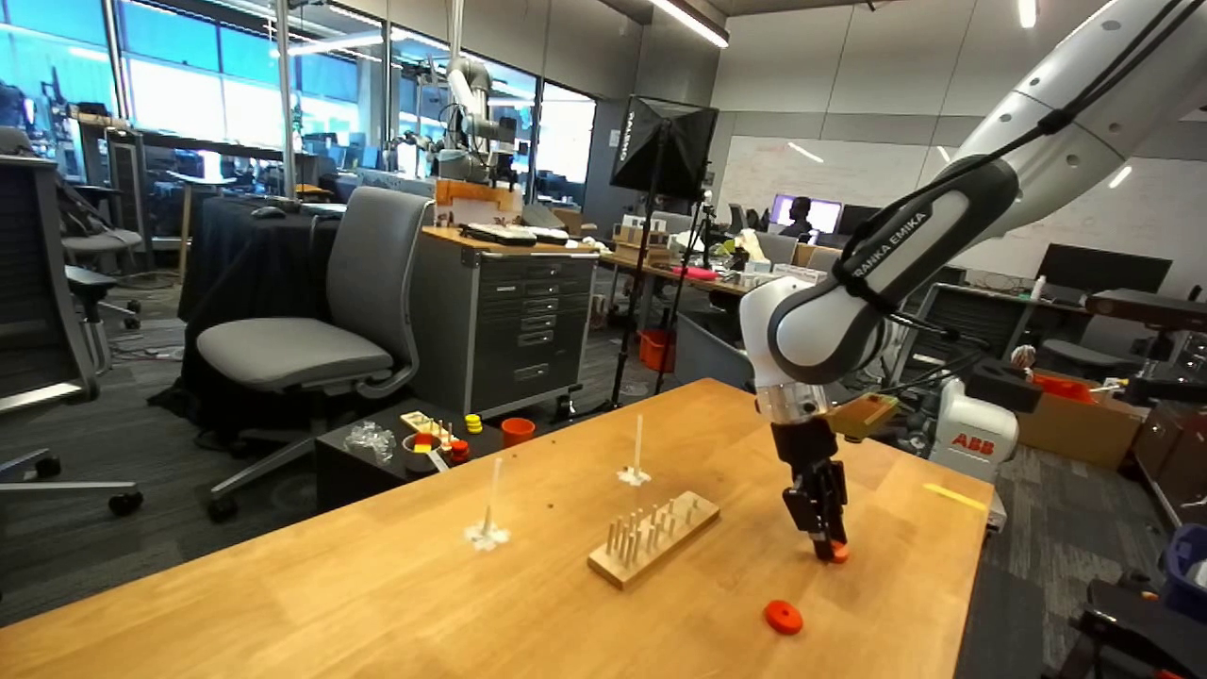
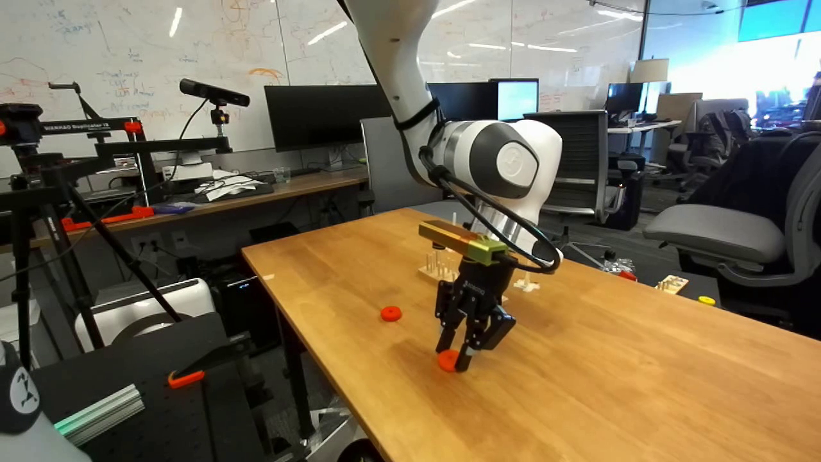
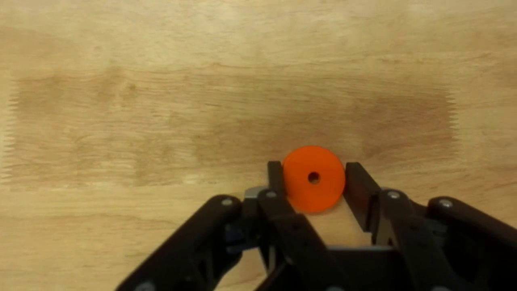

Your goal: Pick up the orange ring on the right and place it on the wooden stand

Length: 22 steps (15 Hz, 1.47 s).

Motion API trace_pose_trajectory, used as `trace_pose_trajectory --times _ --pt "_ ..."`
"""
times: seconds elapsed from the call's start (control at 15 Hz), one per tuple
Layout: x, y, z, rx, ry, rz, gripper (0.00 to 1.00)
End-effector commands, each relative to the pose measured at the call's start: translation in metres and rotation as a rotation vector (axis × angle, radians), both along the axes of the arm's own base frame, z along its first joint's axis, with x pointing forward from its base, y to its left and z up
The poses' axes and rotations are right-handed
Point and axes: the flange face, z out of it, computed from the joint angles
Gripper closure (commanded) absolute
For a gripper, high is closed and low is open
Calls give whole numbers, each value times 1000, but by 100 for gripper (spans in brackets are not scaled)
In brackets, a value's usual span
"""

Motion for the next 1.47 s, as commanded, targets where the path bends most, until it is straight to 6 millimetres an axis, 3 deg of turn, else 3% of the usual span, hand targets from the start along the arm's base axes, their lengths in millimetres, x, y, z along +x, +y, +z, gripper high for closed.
trace_pose_trajectory --times 0.0,0.4,0.8,1.07,1.4 --pt "0 18 18 42 -24 -4 83" --pt "21 71 53 102 -91 -54 83" --pt "67 117 76 83 -151 -162 83" --pt "95 127 84 62 -145 -218 83" --pt "119 121 71 26 -106 -277 83"
